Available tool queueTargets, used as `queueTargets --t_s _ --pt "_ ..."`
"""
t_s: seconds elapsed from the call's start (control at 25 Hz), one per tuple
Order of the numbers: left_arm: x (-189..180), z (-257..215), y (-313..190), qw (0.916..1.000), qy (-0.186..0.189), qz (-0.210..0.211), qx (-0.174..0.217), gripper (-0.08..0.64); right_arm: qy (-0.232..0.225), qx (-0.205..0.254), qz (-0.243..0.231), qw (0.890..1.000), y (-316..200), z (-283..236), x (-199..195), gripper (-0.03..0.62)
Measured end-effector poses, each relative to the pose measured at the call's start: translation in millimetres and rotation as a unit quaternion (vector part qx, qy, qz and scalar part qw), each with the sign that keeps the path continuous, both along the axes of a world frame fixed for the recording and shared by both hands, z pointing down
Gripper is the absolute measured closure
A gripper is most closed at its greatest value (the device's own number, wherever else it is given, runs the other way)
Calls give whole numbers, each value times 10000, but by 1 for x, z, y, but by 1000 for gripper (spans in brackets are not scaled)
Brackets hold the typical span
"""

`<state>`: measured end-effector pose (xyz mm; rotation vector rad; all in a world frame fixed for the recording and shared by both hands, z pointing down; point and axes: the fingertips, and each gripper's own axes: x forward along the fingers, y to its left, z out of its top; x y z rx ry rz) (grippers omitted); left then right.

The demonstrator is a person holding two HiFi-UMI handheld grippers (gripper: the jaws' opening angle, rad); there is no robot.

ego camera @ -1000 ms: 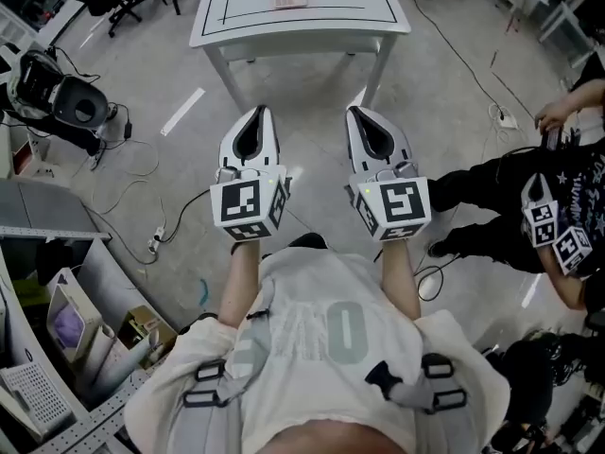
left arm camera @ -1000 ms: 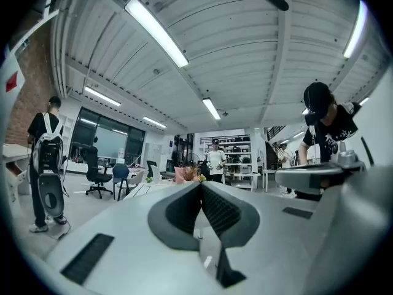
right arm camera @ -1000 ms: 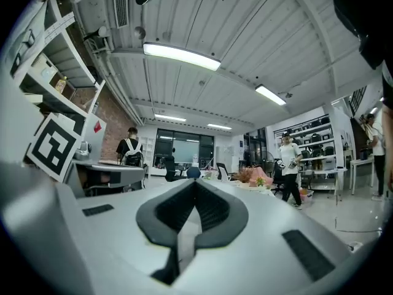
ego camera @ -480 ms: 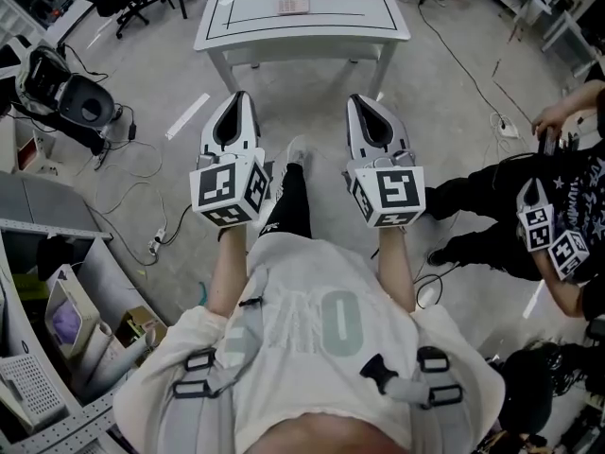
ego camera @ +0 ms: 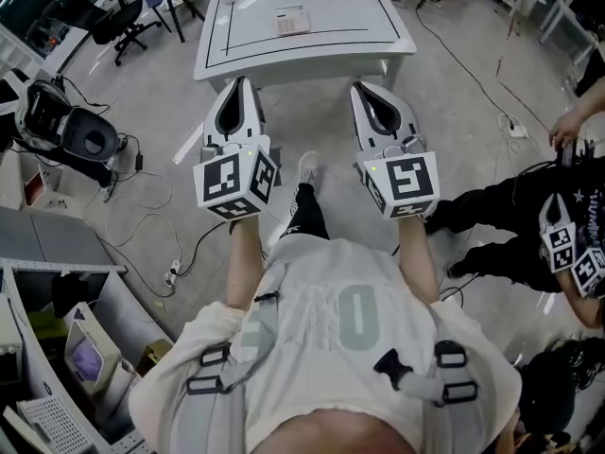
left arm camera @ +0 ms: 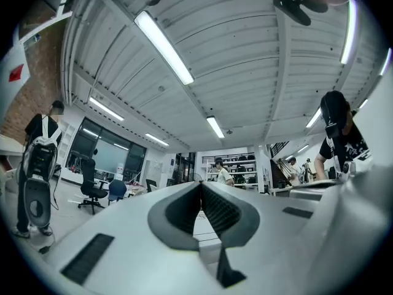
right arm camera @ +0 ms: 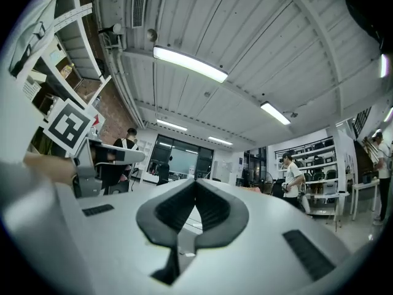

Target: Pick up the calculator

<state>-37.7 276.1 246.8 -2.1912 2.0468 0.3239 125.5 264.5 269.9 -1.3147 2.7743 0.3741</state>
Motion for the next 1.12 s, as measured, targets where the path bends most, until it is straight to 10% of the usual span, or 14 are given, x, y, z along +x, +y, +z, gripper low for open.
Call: queueTargets --t_s 0.72,1.12 --pt "-108 -16 -377 9990 1 421 -141 538 177 -272 476 9983 -365 -14 -116 591" --pt "-140 -10 -459 9982 13 531 -285 538 24 -442 725 9964 -465 -22 -152 589"
